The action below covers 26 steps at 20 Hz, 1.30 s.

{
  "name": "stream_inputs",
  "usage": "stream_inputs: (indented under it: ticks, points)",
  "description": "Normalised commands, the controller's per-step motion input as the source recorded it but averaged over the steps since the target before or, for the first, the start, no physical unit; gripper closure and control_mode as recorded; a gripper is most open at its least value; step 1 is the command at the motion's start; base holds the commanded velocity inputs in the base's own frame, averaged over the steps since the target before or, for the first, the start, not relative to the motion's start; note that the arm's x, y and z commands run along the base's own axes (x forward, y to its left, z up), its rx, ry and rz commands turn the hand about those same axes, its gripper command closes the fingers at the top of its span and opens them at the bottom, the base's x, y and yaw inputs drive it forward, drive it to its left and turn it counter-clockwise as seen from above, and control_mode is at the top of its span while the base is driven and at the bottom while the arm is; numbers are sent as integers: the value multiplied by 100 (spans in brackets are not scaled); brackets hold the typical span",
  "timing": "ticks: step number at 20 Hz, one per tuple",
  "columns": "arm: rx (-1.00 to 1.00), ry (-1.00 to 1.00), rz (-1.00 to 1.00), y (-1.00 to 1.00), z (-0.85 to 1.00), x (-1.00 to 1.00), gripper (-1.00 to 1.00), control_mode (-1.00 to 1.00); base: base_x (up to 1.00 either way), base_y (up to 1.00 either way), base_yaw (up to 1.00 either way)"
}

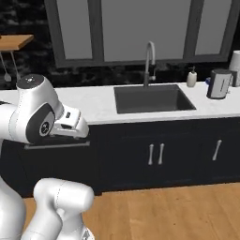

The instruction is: Navigate to the sink.

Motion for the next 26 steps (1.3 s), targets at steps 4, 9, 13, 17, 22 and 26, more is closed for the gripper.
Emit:
stream_inputs:
  ticks: [4, 9, 13, 17, 22, 26]
  points:
    - [0, 0, 0, 0, 0, 0, -100, 100, 99, -95, 50]
    - [0, 0, 0, 0, 0, 0, -100, 100, 50, -100, 46]
    - [0, 0, 0, 0, 0, 0, -100, 100, 49, -100, 45]
    - [0, 0, 0, 0, 0, 0, -100, 100, 65, -97, 36]
    - [0, 0, 0, 0, 0, 0, -100, 100, 70, -55, 5]
    - [0, 0, 0, 0, 0, 0, -100, 100, 99, 26, -30]
